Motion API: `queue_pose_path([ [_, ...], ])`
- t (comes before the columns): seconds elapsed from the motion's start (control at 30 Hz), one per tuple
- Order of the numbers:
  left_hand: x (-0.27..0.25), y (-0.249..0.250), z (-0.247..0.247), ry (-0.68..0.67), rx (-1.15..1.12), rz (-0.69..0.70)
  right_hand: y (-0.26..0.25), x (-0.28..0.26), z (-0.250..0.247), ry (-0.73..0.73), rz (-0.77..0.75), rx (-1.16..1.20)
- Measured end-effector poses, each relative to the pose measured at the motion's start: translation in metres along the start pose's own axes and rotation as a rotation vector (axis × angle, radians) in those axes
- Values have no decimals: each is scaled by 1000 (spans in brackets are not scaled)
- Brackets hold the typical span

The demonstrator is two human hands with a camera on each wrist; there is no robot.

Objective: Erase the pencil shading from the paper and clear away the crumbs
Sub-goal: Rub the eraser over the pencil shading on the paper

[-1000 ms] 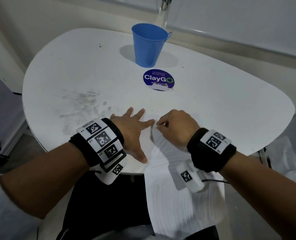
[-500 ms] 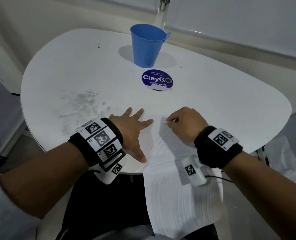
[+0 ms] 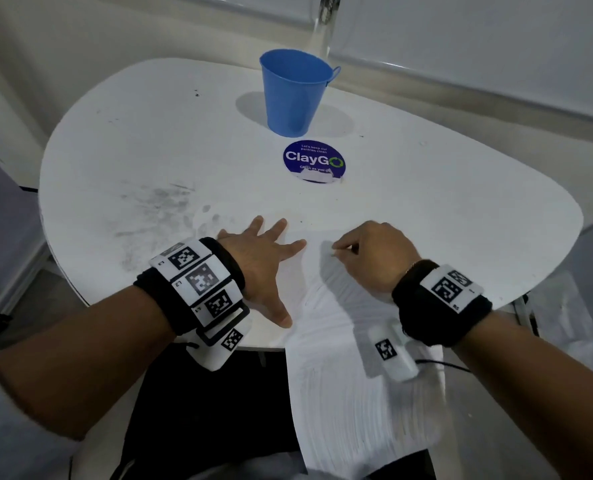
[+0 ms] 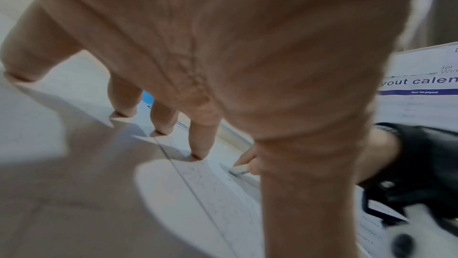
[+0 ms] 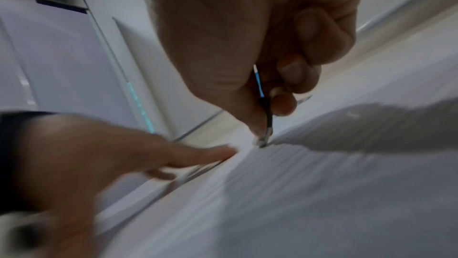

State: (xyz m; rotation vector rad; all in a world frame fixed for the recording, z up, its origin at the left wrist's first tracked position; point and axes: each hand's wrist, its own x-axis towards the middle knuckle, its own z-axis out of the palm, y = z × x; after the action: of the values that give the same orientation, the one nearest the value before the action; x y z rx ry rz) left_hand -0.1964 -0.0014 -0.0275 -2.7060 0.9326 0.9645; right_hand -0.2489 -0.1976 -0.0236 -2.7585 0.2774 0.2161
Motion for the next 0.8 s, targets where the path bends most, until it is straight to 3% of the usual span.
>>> queue_pose_path([
  [0.07, -1, 1, 0, 0, -5, 0, 3, 2, -1, 30, 25, 2],
  [0.2, 0, 1, 0, -6, 1, -4, -10, -17, 6, -90, -98, -35],
  [0.37, 0, 1, 0, -9, -6, 1, 1, -3, -3, 8, 20, 6],
  [0.5, 0, 1, 0, -14, 12, -8, -15, -25, 5, -109, -112, -43],
  [0.67, 0, 2, 0, -5, 8, -1, 0, -5, -5, 7, 13, 13],
  [0.8, 0, 1, 0, -21, -1, -8, -12, -21, 1, -114, -92, -14],
])
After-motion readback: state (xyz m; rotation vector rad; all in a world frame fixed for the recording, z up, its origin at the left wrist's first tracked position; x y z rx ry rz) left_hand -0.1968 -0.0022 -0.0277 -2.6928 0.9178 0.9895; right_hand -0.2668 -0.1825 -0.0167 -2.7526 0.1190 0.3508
